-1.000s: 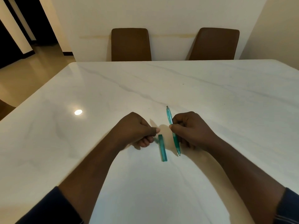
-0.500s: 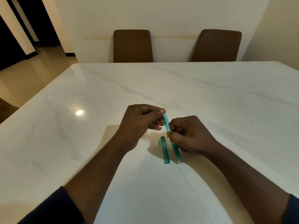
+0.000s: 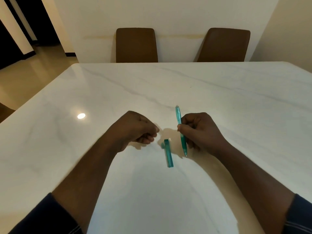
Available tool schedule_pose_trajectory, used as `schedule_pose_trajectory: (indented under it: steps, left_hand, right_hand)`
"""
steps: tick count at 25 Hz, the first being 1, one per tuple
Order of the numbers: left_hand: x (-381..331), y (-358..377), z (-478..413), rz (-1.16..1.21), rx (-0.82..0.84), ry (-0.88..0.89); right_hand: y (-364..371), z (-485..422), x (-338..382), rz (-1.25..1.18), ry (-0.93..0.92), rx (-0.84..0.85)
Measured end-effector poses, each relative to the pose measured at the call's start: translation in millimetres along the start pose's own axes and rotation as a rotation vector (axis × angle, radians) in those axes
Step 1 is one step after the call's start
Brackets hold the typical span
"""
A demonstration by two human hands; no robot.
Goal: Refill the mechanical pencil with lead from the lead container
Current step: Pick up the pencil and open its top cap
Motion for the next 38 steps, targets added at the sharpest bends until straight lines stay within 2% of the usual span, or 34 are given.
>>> schedule_pose_trajectory:
  steps: [6,10,15,17,22,26,31,35,38]
  left_hand:
    - [13.8,11.3,2.0,-0.231,0.114,-0.097]
    - [15.5,17.5,1.2,-0.275,0.112,-0.070]
    - [8.4,8.5,-4.0,-0.253,0.029,0.058]
    - [3.1,6.2,-5.2,-0.393,0.028,0.132]
    - [8.5,33.7,10.8,-0.818,0.285,0.158]
    - [3.6,45.7,18.8,-0.959,0.225,0.294]
    - [1.7,43.7,18.2,-0.937,0.205,0.341]
    - [-3.4,31.5,14.7,-0.783,0.157,0.355]
    - [-9.7,25.9,14.5,-0.688,0.101,0.433]
  right_hand:
    - [8.2,-1.5,-5.2,0.092,0.129,0.118]
    - [14.0,3.3,-3.0,0.207,0.151,0.257]
    - [14.5,3.4,-1.0,0.185,0.136,0.273]
    - [14.0,2.7,-2.1,0.179,0.124,0.264]
    - [14.5,4.5,-2.0,0.268,0.098,0.258]
    - [15.8,3.7,-2.8,0.358,0.083,0.279]
    - [15.8,3.9,-1.7,0.388,0.070,0.288]
    - [17.0,4.5,-0.7,0.406,0.058,0.302]
    - [12.9,3.4,-1.5,0.288,0.080,0.206]
Point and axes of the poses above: each hand's wrist, its own z-axis away from the middle knuckle, its own y-axis out of the palm, x = y × z, the point moved 6 cm from there along -z, towards the middle knuckle, and after that the axes turned 7 degrees about z, right-handed, at the moved point
